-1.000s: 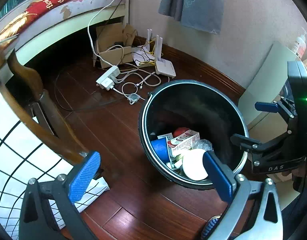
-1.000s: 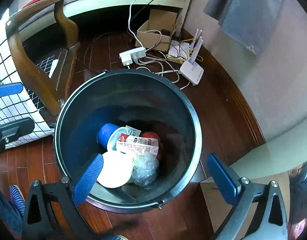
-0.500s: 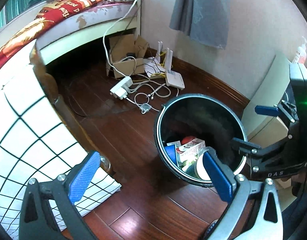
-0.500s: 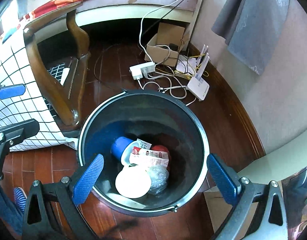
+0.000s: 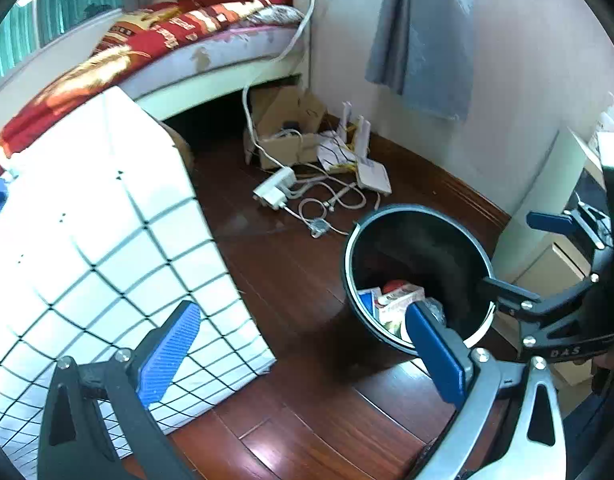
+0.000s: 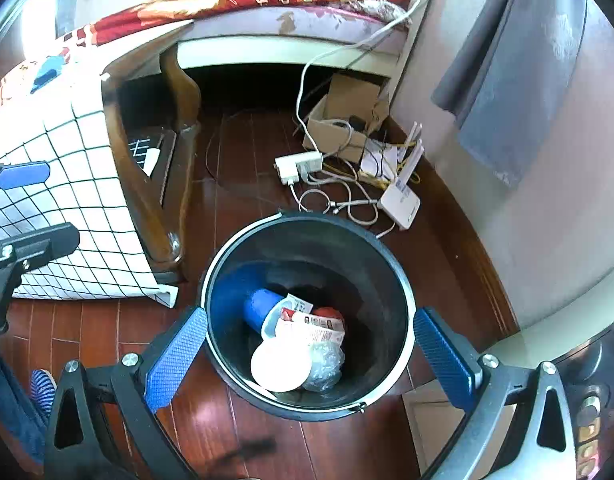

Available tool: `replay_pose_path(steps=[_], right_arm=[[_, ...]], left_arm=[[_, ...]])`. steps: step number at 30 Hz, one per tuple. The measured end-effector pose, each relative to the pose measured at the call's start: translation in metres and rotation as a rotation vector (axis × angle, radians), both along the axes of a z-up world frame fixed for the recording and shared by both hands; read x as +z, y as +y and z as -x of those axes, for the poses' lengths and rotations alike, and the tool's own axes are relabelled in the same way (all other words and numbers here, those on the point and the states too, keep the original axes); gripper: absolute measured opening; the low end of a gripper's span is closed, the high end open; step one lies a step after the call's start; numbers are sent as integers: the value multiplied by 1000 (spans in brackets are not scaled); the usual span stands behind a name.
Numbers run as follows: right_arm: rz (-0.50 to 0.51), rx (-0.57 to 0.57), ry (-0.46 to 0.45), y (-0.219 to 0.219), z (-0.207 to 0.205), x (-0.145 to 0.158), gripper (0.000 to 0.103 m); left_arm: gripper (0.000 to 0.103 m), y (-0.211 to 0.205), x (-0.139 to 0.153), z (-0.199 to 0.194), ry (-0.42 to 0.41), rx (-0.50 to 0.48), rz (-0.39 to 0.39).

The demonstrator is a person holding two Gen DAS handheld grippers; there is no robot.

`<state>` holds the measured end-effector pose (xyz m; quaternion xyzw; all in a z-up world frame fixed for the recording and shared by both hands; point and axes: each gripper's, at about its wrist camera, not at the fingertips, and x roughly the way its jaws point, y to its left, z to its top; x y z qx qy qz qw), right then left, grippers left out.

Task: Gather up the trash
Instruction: 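Move both open grippers back toward the blue cloth and tissue on the box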

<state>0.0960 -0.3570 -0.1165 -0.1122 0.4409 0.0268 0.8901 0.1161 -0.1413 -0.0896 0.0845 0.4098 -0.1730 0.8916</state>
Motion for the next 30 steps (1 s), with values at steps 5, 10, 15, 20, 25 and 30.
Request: replay_pose_path(steps=[5,10,15,20,25,30], right_arm=[[-11,24,-54,19,9,24,103],[-21,67,-105,43,14,46,103],[-38,115,-155,69,13,67,103],[-53,167,-188,98,10,82,103],[-53,218,-203,125,5,88,103],[-63,276,-221,150,4,94,103]], left_arm=[[103,20,15,8,-22,39,11],[103,44,28,16,-49,86,19],[103,72,42,21,-89,142,32],[103,103,50,23,-110,209,48],[103,128,54,29,-128,262,58],[103,153,57,38,-143,315,65]])
